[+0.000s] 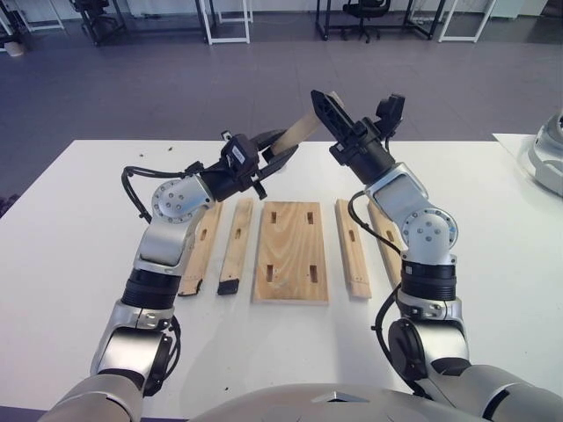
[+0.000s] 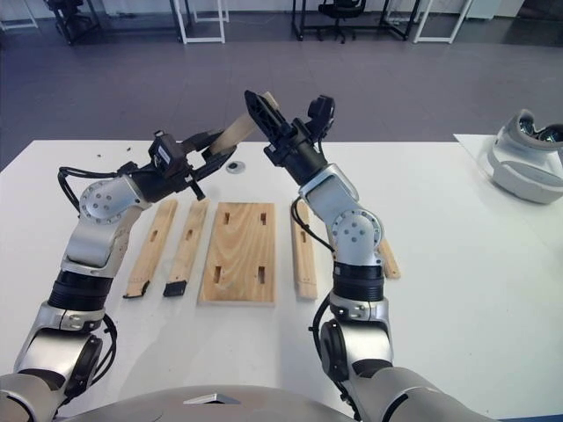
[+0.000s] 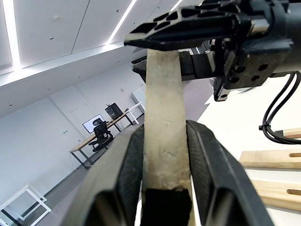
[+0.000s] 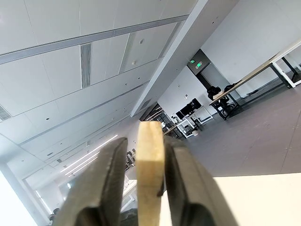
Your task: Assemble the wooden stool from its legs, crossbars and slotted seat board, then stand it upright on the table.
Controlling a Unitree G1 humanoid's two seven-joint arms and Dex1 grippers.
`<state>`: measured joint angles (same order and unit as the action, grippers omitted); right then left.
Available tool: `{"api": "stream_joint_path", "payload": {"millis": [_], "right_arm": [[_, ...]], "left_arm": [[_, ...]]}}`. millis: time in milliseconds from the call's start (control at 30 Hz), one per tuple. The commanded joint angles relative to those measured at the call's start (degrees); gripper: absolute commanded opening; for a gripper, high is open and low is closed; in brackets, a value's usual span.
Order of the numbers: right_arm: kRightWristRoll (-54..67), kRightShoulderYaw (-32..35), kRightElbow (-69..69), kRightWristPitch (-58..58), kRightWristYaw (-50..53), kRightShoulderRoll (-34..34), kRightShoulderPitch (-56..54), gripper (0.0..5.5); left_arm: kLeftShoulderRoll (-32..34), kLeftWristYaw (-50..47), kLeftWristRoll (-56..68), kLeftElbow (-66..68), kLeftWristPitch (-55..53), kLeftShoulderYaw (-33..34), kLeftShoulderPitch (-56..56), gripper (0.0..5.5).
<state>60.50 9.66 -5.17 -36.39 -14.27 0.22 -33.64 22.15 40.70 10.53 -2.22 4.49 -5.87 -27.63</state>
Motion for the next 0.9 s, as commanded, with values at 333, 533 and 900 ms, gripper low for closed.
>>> {"api": "stream_joint_path", "payload": {"millis": [333,533,900], "right_arm": [[-11.8,8.3,-8.3,7.1,8.3,-3.5,25.5,0.42],[-12.1,6.4,-8.9,6.0,10.3,-2.1,30.0,0.42],[-19.1,5.7,-6.6,8.0,12.3,-2.6,31.5,0.42]], "left_arm": [[2.2,-4.3,0.0,-2.1,-4.7,5.6,8.5,2.64],[0.1,-11.6,2.2,-2.6,-8.0,11.9,10.1,3.05],[-0.5,-14.7,3.7,-3.1,-10.2,14.3,12.9,3.05]]}}
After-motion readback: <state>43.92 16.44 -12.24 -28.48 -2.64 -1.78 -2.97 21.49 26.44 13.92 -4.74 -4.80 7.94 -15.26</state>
